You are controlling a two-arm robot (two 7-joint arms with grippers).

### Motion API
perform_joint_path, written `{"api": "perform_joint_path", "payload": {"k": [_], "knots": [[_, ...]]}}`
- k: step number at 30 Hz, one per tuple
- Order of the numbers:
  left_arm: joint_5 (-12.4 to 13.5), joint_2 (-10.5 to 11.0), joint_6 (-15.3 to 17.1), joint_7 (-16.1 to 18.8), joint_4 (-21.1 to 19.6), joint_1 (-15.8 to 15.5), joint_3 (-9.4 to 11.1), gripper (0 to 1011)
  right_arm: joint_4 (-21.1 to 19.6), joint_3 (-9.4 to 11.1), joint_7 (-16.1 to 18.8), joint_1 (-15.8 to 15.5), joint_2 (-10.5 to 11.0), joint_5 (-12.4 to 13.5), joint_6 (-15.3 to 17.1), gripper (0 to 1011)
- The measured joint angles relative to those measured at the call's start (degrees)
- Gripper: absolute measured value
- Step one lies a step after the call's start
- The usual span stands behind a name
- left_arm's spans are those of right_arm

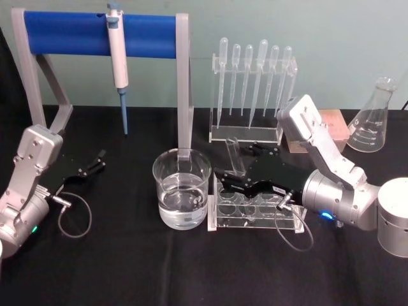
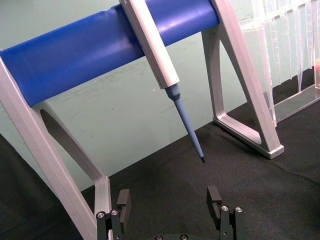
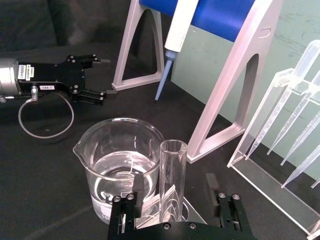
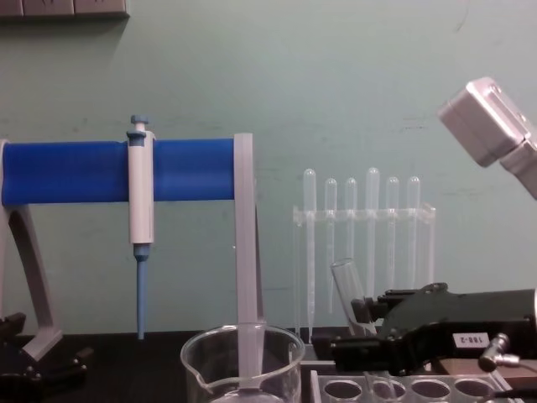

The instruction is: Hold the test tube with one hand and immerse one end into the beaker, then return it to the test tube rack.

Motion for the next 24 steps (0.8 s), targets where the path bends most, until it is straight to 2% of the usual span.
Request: {"api": "perform_joint_path", "payload": {"k": [2,3,9,14,15,18,24], "knots": [[0.00,0.00,0.00,0.00,0.00,0.00,0.00,1000,-0.15,0.46,0.36,0.00,-0.18,0.07,0.57,734],[0.00,0.00,0.00,0.00,0.00,0.00,0.00,1000,-0.18,0.61,0.47,-0.01,-0.25,0.12,0.75,666],[0.00,0.00,0.00,0.00,0.00,0.00,0.00,1000,-0.35,1.51,1.26,-0.43,-0.72,0.73,1.41,507],[0.00,0.00,0.00,0.00,0.00,0.00,0.00,1000,-0.44,2.01,1.54,-0.83,-1.00,0.97,1.45,343],[0.00,0.00,0.00,0.00,0.00,0.00,0.00,1000,-0.48,2.25,1.59,-1.04,-1.06,1.06,1.45,282],[0.00,0.00,0.00,0.00,0.00,0.00,0.00,1000,-0.79,2.59,1.60,-1.37,-1.06,1.28,1.39,234],[0.00,0.00,0.00,0.00,0.00,0.00,0.00,1000,-3.43,5.49,0.90,-3.83,-1.04,3.82,0.04,225]]}}
